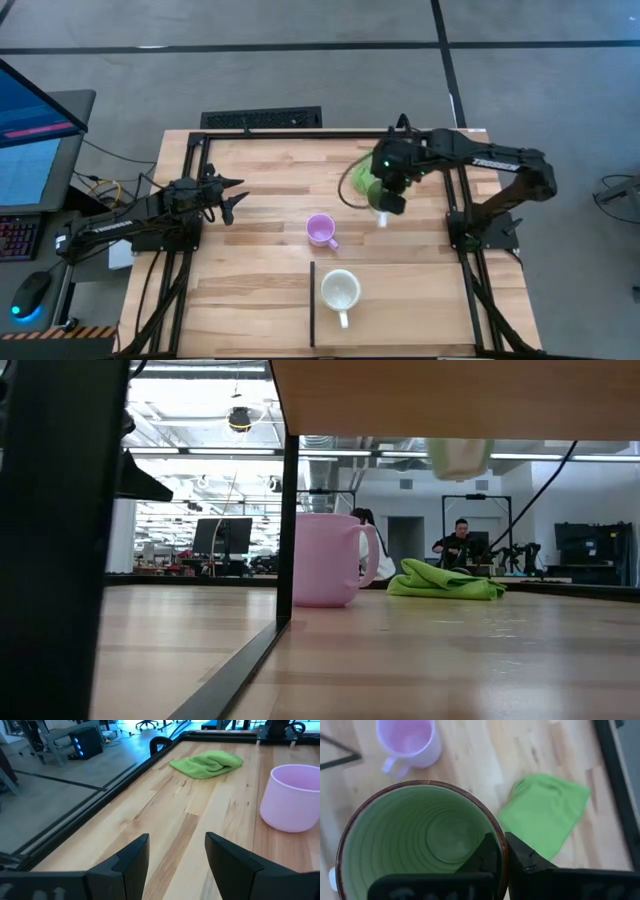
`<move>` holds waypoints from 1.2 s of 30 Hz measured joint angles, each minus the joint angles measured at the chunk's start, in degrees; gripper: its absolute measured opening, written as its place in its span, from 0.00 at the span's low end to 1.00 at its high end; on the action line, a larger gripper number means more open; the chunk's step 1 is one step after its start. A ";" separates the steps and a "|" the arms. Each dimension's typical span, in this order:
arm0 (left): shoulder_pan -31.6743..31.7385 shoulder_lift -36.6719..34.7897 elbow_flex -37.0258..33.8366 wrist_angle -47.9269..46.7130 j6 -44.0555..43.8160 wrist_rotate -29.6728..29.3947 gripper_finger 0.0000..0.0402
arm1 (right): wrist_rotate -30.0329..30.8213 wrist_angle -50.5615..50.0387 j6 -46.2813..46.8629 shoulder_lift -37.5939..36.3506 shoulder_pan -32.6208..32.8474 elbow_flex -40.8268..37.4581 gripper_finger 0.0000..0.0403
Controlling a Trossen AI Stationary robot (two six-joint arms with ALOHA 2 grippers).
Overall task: Stack small to large cups/mugs on shelf
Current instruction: Put the green mug on the shelf
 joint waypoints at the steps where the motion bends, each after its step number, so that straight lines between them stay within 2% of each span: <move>1: 0.01 0.00 0.00 0.00 0.00 0.02 0.46 | 0.04 -0.92 1.34 -0.32 0.94 0.00 0.06; 9: 0.00 0.00 0.00 0.37 -0.10 0.00 0.46 | 1.46 -2.42 11.43 -2.37 11.74 0.00 0.06; 20: 0.01 0.00 0.00 0.42 -0.27 0.02 0.46 | 2.91 -2.52 26.24 -0.80 27.72 0.02 0.06; 29: 0.01 0.00 0.00 0.20 -3.63 0.02 0.46 | 4.91 -1.73 36.15 0.12 36.72 0.02 0.06; 36: 0.02 0.00 0.00 -0.15 -5.05 0.02 0.46 | 6.12 0.97 38.76 1.79 41.43 0.11 0.06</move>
